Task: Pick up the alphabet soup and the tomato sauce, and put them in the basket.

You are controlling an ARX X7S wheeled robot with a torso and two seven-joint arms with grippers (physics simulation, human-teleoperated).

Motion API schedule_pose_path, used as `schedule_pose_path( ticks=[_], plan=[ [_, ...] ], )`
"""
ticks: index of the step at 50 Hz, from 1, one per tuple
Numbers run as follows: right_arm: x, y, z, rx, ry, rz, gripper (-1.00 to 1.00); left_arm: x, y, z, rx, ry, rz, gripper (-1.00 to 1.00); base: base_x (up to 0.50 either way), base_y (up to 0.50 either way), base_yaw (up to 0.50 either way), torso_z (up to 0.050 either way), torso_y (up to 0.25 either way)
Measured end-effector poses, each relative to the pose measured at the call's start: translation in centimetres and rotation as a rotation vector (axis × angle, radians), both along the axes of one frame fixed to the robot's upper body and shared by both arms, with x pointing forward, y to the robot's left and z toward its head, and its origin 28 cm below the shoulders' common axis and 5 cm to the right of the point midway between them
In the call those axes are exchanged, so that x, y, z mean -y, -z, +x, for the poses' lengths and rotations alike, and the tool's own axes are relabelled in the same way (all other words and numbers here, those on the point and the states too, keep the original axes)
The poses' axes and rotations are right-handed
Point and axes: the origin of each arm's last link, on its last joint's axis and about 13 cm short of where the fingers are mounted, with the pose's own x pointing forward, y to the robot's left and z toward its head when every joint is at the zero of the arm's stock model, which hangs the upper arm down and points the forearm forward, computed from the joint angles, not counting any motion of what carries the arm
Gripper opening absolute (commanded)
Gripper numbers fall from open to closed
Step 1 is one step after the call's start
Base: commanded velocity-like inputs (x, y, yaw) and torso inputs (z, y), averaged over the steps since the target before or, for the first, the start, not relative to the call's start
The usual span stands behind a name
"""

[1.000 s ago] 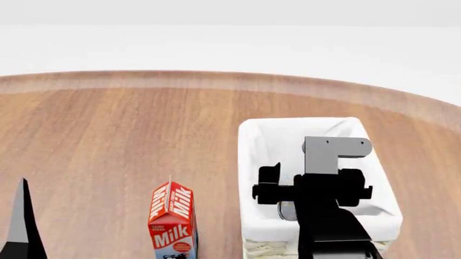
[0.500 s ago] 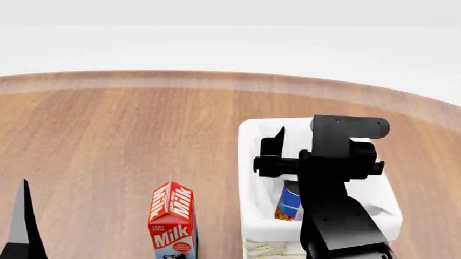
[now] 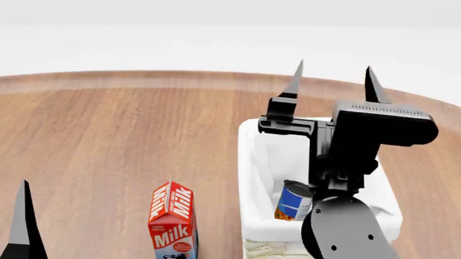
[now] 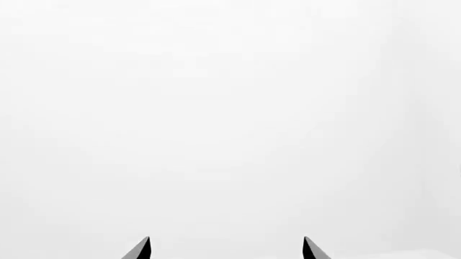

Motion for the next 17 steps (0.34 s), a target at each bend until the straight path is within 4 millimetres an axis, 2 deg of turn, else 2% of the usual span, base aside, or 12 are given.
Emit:
schedule_pose_path(
  ticks=[17],
  plan=[
    [-0.6, -2.3, -2.7, 0.318, 0.037, -0.018, 1.00, 0.0, 0.1, -0.1, -0.001, 0.000, -0.001, 1.00, 0.00, 0.00, 0.00, 0.000, 0.000]
  ],
)
